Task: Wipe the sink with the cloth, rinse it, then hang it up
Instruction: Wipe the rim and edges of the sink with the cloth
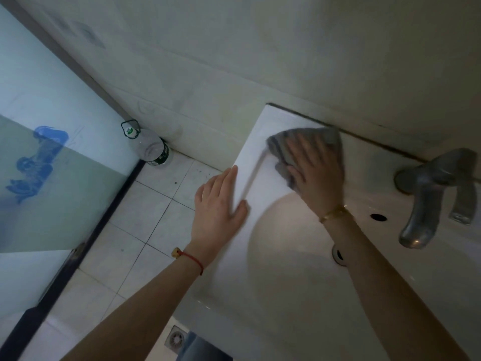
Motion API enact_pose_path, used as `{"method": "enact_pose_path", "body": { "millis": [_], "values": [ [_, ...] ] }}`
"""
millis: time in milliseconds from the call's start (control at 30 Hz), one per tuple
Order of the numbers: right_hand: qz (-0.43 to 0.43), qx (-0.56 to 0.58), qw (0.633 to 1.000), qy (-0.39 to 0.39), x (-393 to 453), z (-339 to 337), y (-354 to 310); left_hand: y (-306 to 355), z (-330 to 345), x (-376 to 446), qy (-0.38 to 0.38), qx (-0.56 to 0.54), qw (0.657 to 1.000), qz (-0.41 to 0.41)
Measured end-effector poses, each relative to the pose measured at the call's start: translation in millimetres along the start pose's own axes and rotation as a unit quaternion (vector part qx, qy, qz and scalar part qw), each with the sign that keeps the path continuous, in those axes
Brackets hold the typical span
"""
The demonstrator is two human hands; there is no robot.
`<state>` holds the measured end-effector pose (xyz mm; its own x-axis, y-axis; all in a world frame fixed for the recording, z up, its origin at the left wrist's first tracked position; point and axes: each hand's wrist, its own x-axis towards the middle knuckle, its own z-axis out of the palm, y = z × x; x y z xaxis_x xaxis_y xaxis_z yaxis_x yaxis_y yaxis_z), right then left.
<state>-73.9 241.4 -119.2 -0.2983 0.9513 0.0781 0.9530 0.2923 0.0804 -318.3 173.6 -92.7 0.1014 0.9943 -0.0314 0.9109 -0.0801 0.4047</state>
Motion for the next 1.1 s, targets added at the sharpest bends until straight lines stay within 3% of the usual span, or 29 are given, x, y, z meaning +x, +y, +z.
{"method": "enact_pose_path", "body": {
  "millis": [100, 200, 233, 333, 400, 533, 633, 733, 800, 933, 1033, 1100],
  "values": [
    [0.135, 0.024, 0.989, 0.051, -58.9, 0.6, 29.9, 0.8, -0.6, -0.5, -0.002, -0.003, 1.0, -0.001],
    [0.285, 0.079, 0.951, 0.087, -58.5, 0.1, 23.7, 2.0, -0.5, -0.2, 0.002, -0.006, 1.0, 0.002],
    [0.284, 0.089, 0.951, 0.083, -45.4, -0.7, 16.6, 2.5, -0.2, -0.2, -0.001, -0.007, 1.0, 0.003],
    [0.146, 0.086, 0.984, 0.059, 0.7, 2.4, -11.8, 2.8, 1.4, 0.2, -0.001, -0.007, 1.0, 0.005],
    [0.112, 0.081, 0.989, 0.059, 24.4, 3.5, -23.7, 2.0, 1.3, 0.1, 0.001, -0.007, 1.0, 0.009],
    [0.045, 0.024, 0.999, 0.006, -7.5, 4.8, 11.3, 2.1, -0.8, -0.1, 0.004, -0.004, 1.0, 0.013],
    [0.201, 0.05, 0.978, 0.034, -72.7, 3.8, 40.7, 2.7, 0.1, -0.5, 0.011, -0.006, 1.0, 0.011],
    [0.315, 0.085, 0.941, 0.092, -66.2, 2.3, 28.3, 2.4, 2.0, 0.3, 0.011, -0.007, 1.0, 0.01],
    [0.273, 0.097, 0.953, 0.092, -29.1, -1.8, 9.7, 2.5, 2.4, -1.3, 0.007, -0.006, 1.0, 0.01],
    [0.075, 0.085, 0.993, 0.04, 36.7, -0.8, -35.5, 3.7, 0.8, -0.1, 0.001, 0.005, 1.0, 0.01],
    [-0.048, 0.026, 0.998, 0.02, 31.8, 0.0, -9.9, 1.7, -0.1, -0.3, 0.006, 0.009, 1.0, 0.011],
    [-0.052, 0.007, 0.998, 0.042, 6.9, 4.9, 23.7, 0.8, 0.3, 0.2, 0.009, 0.009, 1.0, 0.01]
  ]
}}
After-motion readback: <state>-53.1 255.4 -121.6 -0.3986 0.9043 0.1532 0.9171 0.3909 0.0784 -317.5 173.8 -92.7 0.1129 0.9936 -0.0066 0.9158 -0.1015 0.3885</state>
